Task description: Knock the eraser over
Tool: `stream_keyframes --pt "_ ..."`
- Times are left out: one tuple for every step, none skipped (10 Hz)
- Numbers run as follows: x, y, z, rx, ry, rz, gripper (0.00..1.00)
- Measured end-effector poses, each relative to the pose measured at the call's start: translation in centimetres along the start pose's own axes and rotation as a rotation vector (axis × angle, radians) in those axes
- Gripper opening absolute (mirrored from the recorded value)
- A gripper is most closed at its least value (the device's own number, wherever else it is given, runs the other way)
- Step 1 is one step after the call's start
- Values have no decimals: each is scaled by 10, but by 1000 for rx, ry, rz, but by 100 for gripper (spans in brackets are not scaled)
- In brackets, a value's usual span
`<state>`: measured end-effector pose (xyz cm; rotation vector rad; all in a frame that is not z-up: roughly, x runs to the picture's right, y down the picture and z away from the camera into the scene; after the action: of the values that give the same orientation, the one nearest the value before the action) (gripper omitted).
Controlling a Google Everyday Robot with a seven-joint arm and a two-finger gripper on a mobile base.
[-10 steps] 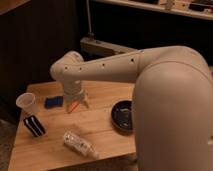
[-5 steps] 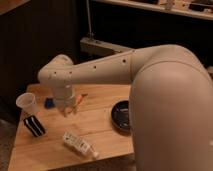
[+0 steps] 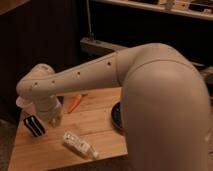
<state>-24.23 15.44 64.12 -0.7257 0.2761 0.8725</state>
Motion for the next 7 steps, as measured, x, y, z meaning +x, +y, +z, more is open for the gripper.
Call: stream_keyframes --pt "-2 11 5 4 11 -43 0" --pt "-5 21 10 8 19 -72 0" --pt "-6 25 14 7 27 -97 0" --pt "-7 25 17 9 30 -109 0" --pt "-7 29 23 3 32 -130 0" --pt "-8 30 28 -12 20 -146 0" --pt "-10 27 32 -25 5 -161 0"
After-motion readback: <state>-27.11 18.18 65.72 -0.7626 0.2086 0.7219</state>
